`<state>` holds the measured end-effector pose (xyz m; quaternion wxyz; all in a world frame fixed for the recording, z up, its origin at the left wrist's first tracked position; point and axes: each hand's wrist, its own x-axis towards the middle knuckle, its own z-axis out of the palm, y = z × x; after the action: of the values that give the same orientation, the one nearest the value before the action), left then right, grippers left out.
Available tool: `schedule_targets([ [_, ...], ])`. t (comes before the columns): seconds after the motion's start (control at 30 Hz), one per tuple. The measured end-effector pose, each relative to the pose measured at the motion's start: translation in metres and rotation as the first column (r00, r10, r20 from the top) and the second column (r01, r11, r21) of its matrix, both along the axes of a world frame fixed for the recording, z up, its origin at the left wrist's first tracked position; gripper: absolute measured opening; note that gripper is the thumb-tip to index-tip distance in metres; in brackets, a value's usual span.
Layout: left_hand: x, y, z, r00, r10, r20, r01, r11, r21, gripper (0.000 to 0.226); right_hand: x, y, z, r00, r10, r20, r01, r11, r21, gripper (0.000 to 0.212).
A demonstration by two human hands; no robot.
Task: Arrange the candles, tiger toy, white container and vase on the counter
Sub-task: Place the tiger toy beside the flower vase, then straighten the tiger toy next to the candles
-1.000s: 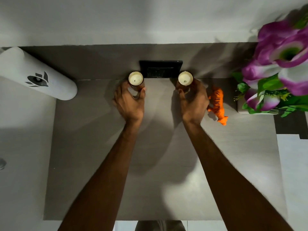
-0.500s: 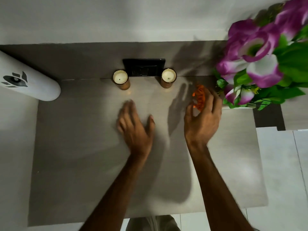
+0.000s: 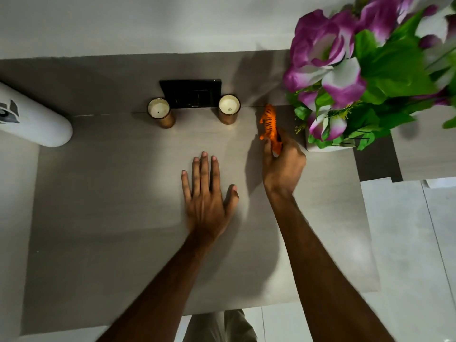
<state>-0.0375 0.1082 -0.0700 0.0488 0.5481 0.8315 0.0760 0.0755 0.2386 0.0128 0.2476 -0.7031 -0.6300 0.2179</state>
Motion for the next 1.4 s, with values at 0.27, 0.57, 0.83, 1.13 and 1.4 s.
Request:
schedule_targets([
  [0.27, 0.001, -0.001, -0.002, 0.999, -0.047, -0.005, 0.047, 0.999, 0.015, 0.08, 0.054, -0.04, -0.006, 0.97, -0.226, -0.085, 0.237, 0.956, 0.172, 0.057],
  [0.57, 0.003, -0.002, -0.004, 0.998, -0.053, -0.025, 0.053, 0.998, 0.013, 0.076, 0.103, 0.034, -0.019, 0.919, -0.212, -0.333, 0.233, 0.972, 0.026, 0.101],
  [0.83, 0.003, -0.001, -0.001, 0.999, -0.051, -0.009, 0.051, 0.999, -0.001, 0.075, 0.106, 0.07, -0.028, 0.92, -0.143, -0.365, 0.179, 0.981, 0.067, 0.096],
  [1.13, 0.003, -0.003, -0.002, 0.998, -0.057, -0.008, 0.057, 0.998, 0.011, 0.075, 0.125, 0.075, -0.044, 0.961, -0.063, -0.268, 0.091, 0.992, 0.092, 0.123],
  [1.4, -0.003, 0.003, 0.001, 0.996, -0.084, 0.001, 0.084, 0.996, -0.037, 0.078, 0.154, -0.093, 0.007, 0.975, -0.046, -0.216, 0.062, 0.996, 0.066, 0.087],
])
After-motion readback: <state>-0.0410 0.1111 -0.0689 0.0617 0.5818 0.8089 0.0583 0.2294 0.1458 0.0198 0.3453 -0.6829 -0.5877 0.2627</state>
